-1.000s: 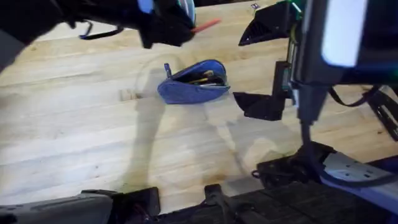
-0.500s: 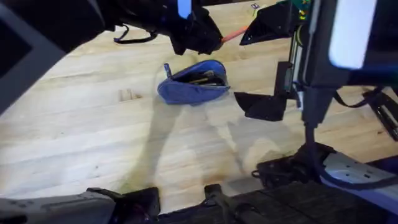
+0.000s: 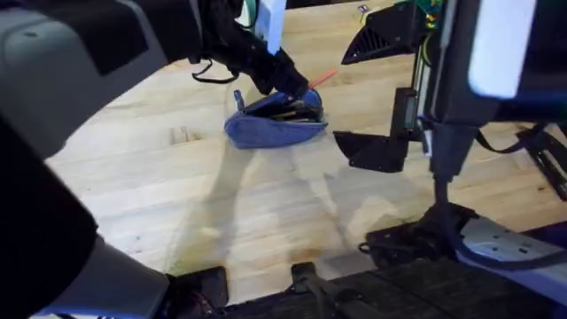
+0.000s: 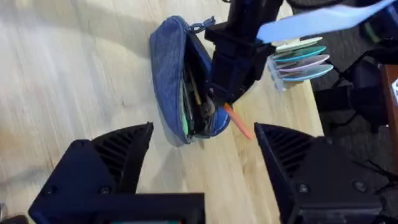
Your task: Unzip the bag, pick up the pens from the table one at a time and place them inside, then zip the bag closed.
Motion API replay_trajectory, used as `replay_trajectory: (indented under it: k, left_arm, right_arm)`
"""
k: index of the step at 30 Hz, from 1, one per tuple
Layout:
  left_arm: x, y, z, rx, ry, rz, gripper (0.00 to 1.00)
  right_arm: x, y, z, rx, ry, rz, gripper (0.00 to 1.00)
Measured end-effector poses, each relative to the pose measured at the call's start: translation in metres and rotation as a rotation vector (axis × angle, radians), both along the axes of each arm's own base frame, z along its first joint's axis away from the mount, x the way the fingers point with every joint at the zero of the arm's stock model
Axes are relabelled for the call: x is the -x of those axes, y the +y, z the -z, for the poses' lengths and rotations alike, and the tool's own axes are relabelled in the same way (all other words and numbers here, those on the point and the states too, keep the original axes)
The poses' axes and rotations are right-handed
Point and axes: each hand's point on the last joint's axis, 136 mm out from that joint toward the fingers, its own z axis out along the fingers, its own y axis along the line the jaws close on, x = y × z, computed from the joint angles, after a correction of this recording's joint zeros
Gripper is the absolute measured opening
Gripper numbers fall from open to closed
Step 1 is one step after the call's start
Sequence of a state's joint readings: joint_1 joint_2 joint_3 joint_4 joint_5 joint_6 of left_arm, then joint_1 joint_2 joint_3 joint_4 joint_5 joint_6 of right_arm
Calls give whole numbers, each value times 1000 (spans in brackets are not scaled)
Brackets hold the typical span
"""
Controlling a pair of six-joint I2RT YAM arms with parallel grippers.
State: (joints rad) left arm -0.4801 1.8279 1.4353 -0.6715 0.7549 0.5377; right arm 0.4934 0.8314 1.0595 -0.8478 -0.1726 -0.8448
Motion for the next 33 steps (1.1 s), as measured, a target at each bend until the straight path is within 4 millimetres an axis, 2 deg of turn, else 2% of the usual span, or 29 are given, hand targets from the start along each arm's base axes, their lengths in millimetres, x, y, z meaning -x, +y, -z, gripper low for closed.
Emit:
replay_trajectory:
  k: [5, 12, 16, 23, 24, 29, 30, 33]
  left_arm:
    - [-3, 8, 21, -78, 24, -31, 44]
    - [-12, 37, 47, -280, 1, -121, 42]
    - [-12, 49, 55, -365, -9, -144, 42]
    - [-12, 56, 59, -408, -15, -153, 53]
    - [-12, 56, 59, -409, -18, -152, 131]
    - [-10, 53, 58, -394, -9, -142, 901]
    - [-7, 50, 57, -371, 23, -151, 992]
    - [-7, 47, 52, -343, 55, -169, 992]
  right_arm:
    - [0, 0, 0, 0, 0, 0, 998]
    - [0, 0, 0, 0, 0, 0, 998]
    - [0, 0, 0, 0, 1, 0, 997]
    - [0, 0, 0, 0, 1, 0, 997]
    - [0, 0, 0, 0, 1, 0, 997]
    - [0, 0, 0, 1, 1, 0, 997]
    - [0, 0, 0, 1, 2, 0, 998]
    - [0, 0, 0, 1, 2, 0, 998]
